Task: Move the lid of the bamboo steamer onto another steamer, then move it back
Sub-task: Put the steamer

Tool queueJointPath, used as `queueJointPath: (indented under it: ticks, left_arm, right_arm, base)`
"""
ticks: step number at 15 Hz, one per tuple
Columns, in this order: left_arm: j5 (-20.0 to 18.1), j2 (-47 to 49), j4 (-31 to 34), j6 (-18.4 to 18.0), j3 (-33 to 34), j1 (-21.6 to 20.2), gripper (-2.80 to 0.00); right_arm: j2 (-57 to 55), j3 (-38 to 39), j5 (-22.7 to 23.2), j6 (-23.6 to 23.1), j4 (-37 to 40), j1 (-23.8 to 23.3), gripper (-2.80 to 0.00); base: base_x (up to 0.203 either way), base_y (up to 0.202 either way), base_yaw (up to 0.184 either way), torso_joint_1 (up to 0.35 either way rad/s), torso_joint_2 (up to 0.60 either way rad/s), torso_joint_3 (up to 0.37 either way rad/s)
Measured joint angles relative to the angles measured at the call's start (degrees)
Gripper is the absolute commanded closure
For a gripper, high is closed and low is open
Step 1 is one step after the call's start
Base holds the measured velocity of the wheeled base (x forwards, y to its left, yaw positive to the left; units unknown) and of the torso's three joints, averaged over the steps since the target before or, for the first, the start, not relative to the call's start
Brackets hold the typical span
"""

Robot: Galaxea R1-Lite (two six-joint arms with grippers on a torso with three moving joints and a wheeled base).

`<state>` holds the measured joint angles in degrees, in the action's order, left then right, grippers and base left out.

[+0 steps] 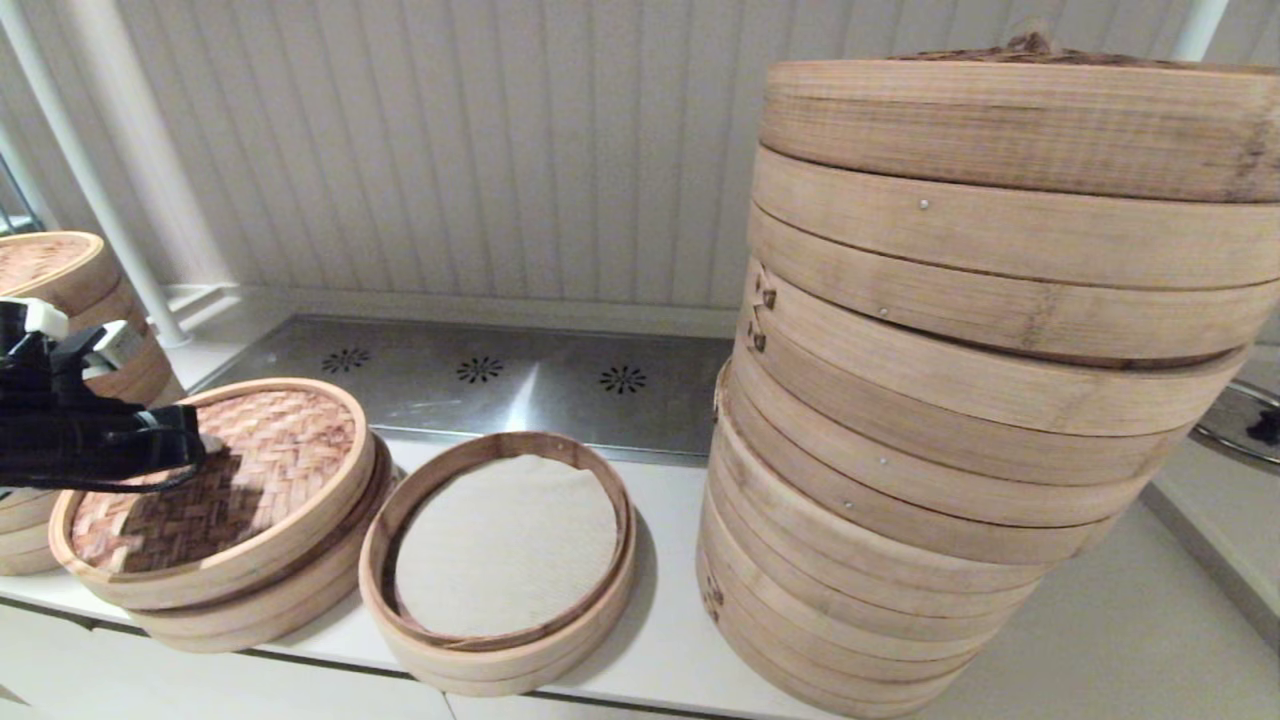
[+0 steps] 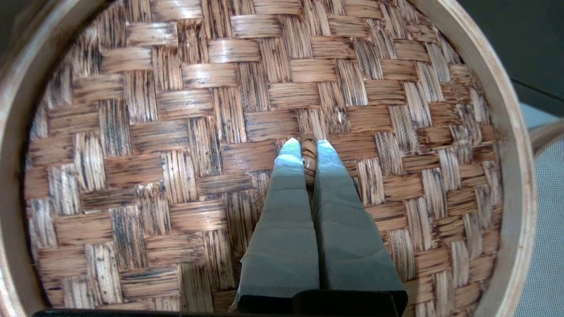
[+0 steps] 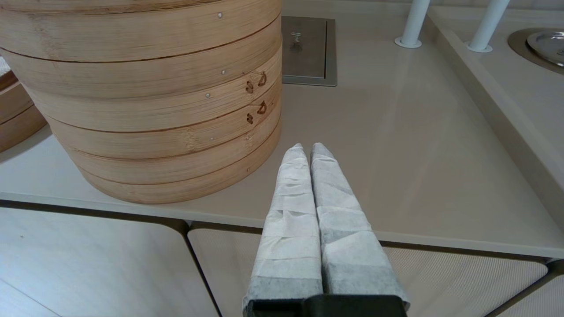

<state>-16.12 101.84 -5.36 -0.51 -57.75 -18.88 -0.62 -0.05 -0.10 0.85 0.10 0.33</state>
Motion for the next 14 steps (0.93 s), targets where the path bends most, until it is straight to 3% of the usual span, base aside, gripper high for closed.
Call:
queueJointPath:
  ticks: [14]
  left_arm:
    - [-0.24,2.21,0.11,0.17,-1.04,2.18,0.0]
  right_arm:
    - [0.0,-0.02,0.0,0.02,0.0,0.02,0.0]
  base:
    - [0.0,0.0,0.0,0.0,0.0,0.0]
